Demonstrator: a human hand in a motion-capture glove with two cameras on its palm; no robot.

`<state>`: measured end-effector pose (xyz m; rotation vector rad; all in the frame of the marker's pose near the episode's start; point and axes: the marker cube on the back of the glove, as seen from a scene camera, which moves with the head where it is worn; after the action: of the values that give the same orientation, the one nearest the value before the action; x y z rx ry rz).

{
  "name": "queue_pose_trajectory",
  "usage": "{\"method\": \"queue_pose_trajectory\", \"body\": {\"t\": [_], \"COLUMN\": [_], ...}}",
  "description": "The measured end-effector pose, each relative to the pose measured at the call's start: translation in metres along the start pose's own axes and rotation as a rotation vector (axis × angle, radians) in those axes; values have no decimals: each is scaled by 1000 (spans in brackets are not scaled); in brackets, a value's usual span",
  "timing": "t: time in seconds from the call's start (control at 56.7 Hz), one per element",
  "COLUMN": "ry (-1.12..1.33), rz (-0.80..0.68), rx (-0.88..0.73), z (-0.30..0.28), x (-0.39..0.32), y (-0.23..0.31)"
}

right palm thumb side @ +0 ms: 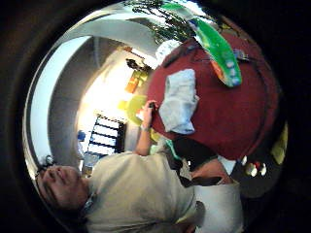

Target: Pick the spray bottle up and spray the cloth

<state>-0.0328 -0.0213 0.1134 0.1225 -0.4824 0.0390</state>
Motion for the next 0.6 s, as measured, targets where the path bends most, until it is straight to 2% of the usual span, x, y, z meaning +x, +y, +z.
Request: {"method": "queue_pose_trajectory", "body": {"t": [0.141, 0.229, 0.282, 0.353, 0.529, 0.6], "ry": [-13, -163, -285, -396, -453, -538], "rz": [131, 237, 215, 212, 180, 192], "rx": [185, 278, 257, 307, 266, 323], "z": [17, 28, 32, 36, 37, 34], "x": [7, 7, 6, 4, -2, 3], "y": [-32, -54, -61, -82, -130, -156]}}
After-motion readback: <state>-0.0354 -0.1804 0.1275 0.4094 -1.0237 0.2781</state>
